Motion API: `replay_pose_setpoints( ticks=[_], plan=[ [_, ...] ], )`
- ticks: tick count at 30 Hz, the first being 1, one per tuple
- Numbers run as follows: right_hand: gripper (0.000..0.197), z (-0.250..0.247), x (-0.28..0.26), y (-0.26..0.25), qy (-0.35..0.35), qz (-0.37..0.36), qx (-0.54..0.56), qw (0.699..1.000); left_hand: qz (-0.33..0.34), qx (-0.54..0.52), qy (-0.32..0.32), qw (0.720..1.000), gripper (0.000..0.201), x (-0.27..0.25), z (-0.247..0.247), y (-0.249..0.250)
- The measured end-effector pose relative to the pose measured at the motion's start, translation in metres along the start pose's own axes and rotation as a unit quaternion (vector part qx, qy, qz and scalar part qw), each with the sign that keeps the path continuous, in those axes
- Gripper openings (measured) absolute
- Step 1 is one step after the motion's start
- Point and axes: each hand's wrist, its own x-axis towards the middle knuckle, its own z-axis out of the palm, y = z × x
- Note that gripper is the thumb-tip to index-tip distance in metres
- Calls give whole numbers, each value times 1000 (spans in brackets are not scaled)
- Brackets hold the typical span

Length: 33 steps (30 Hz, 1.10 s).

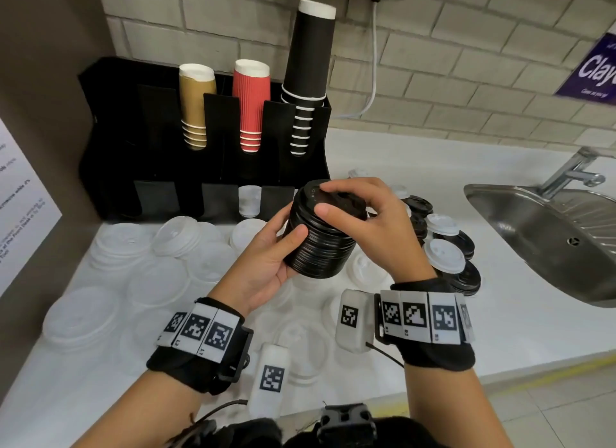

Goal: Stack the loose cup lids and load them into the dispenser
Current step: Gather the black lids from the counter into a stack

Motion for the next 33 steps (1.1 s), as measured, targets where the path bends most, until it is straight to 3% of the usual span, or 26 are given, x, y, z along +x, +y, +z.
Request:
replay_pose_setpoints(
  ticks=[9, 18, 21, 23, 26, 28, 31, 33],
  plan=[
    [43, 3, -3, -3, -18, -10, 11, 1000, 3, -13, -7, 1000, 63, 1, -6, 5],
    [49, 5, -2, -3, -31, -24, 5, 999, -6, -38, -11, 999, 49, 7, -12, 5],
    [51, -6, -1, 3, -41, -8, 21, 999, 2, -36, -12, 999, 73, 10, -13, 6],
    [43, -23, 3, 17, -6, 37, 37, 999, 4, -46, -4, 999, 77, 14, -13, 6],
    [32, -64, 10, 52, 87, 144, -22, 985, 3, -68, 10, 998, 50, 19, -14, 6],
    [36, -93, 11, 76, 103, 254, -116, 955, 5, -69, 12, 998, 46, 21, -14, 5],
    [56, -121, 5, 103, 87, 378, -232, 892, 9, -62, 4, 998, 74, 23, -12, 6],
    [71, -128, 1, 114, 50, 434, -299, 848, 12, -60, 0, 998, 75, 24, -10, 6]
  ],
)
